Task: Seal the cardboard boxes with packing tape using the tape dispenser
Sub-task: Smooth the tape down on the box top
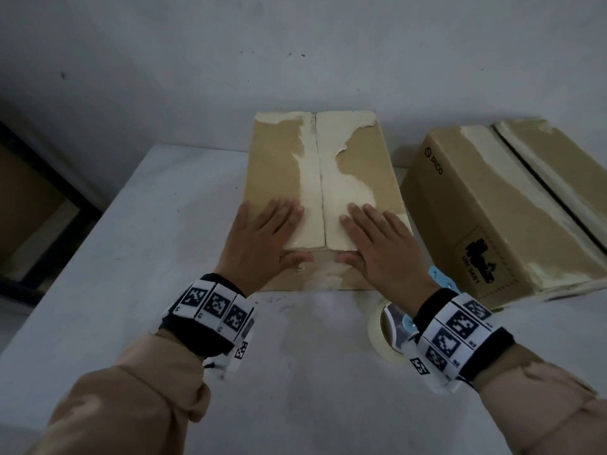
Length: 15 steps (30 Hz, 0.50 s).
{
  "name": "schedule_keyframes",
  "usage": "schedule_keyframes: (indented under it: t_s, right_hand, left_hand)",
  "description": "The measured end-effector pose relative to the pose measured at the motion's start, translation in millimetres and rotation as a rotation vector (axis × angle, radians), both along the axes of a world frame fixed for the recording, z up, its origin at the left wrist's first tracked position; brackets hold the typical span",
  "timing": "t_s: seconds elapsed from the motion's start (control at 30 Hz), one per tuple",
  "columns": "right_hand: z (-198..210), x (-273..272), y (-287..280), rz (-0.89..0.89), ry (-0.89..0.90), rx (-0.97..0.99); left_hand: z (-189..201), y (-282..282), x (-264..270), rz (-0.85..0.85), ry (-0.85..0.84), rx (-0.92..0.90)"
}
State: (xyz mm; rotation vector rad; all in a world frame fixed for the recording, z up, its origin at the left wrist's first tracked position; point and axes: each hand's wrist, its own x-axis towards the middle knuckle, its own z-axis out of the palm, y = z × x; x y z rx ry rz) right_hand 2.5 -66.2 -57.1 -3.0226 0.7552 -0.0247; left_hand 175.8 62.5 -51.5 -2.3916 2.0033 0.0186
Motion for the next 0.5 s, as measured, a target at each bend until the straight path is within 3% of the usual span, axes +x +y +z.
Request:
schedule_keyframes:
  t_s: [0.2,0.43,0.5]
  right_hand:
    - [1.2,-27.8,-20.6,0.017,-0.032,0.068]
    - [7.9,-55.9,-34.1,-0.026,-0.262,0.34]
    - [7.2,-58.8,-34.8,-0.022,-0.3,0.338]
  left_hand:
    - [-3.9,15.2,16.8,0.107,0.017,-0.004]
    - [-5.9,50.8,44.4,0.191,0.166,-0.04]
    - [-3.7,57.3,42.5,0.188,0.2,-0.081]
